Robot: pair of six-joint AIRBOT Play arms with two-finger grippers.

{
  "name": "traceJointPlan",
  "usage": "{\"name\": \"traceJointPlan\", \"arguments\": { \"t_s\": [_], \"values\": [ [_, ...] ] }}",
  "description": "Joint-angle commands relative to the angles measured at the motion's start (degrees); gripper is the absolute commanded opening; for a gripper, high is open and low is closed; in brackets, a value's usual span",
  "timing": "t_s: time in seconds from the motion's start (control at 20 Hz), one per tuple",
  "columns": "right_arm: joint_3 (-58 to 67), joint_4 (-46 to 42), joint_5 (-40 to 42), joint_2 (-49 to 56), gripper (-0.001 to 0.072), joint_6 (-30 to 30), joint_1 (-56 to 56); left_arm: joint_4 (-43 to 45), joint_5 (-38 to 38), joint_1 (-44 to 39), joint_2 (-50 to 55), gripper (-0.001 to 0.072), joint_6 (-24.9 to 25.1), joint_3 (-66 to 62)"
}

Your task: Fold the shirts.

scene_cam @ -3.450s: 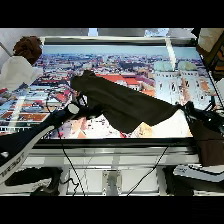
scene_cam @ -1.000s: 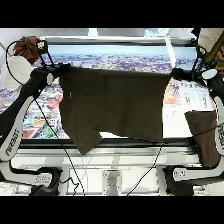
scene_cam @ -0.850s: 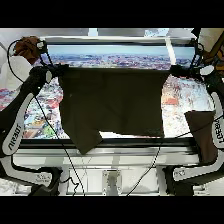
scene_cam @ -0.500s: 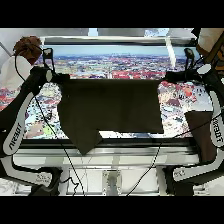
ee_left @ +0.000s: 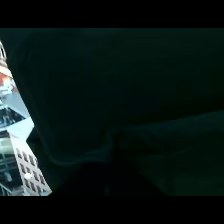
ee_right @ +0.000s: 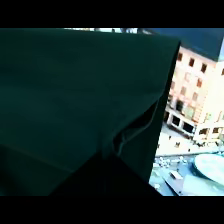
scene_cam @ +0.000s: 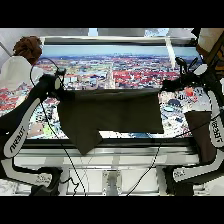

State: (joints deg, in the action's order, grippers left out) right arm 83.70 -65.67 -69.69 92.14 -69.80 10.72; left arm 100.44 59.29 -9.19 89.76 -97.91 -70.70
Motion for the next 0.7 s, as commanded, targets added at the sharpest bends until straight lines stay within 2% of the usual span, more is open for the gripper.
{"name": "traceJointPlan", "arguments": {
  "t_s": [0.0,0.3,0.35,0.4,0.45,0.5,0.65],
  "values": [
    [-0.4,-3.2,-3.9,1.3,0.0022,-2.1,-0.1,0.1,1.5,-0.1,0.0,0.0008,-0.5,6.7],
    [-14.7,-1.4,3.6,1.5,0.0034,-2.2,-0.1,0.0,-1.6,-0.1,0.0,0.0011,-1.3,8.9],
    [-16.0,0.1,4.2,1.5,0.0128,-1.5,-0.1,0.0,-1.6,-0.1,0.0,0.0035,-1.6,8.9],
    [-16.4,1.1,3.8,1.5,0.0264,-0.9,-0.1,0.0,-1.6,-0.1,0.0,0.0193,-1.5,8.9],
    [-16.3,2.1,3.3,1.4,0.0297,-0.3,-0.1,0.1,-1.5,-0.1,0.0,0.0494,-1.5,8.9],
    [-16.3,2.9,2.9,0.9,0.0306,0.7,0.0,0.1,-1.3,-0.1,-0.2,0.0673,-1.6,8.8],
    [-16.3,4.2,2.8,-4.0,0.0306,3.7,0.7,0.1,-1.8,-0.1,-4.8,0.0678,-1.6,8.2]
  ]
}}
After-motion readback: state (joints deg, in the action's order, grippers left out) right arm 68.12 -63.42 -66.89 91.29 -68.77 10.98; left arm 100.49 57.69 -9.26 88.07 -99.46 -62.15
